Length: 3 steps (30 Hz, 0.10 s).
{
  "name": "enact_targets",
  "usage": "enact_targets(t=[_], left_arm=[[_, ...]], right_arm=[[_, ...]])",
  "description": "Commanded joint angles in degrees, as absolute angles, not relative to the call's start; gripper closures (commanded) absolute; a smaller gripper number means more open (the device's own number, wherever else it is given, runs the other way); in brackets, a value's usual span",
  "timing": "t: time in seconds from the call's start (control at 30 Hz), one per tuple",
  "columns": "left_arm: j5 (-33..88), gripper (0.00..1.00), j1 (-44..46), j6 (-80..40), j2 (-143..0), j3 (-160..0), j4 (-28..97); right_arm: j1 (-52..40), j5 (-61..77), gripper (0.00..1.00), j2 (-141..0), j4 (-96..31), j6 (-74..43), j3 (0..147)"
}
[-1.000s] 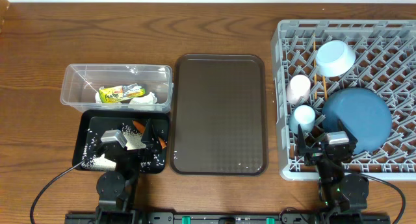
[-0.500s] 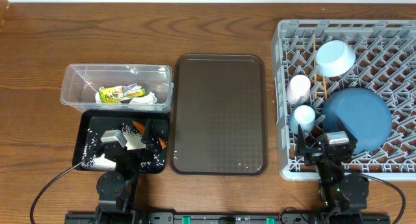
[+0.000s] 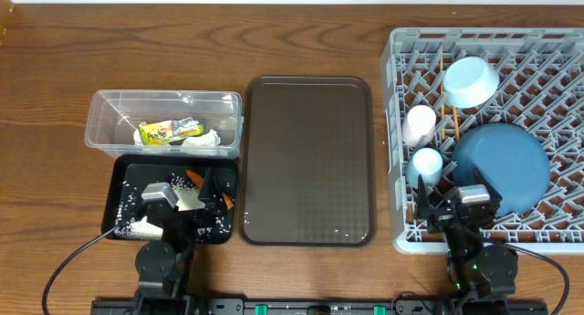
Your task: Sort waste into correct bins and load items into the dishwasher rack
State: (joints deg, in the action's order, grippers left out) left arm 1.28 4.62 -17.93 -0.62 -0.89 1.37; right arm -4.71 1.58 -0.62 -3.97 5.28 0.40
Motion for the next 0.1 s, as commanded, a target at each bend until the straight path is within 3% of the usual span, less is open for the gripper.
enact_targets(t=[0.0, 0.07], left_arm=[[-0.9, 0.02, 4.8, -17.0, -0.3, -0.2, 4.1], [-0.9, 0.02, 4.8, -17.0, -0.3, -0.2, 4.1]], right_arm=[[-3.8, 1.9, 0.01, -0.3, -4.1, 6.1, 0.3], [-3.8, 1.9, 0.01, -0.3, -4.1, 6.1, 0.3]])
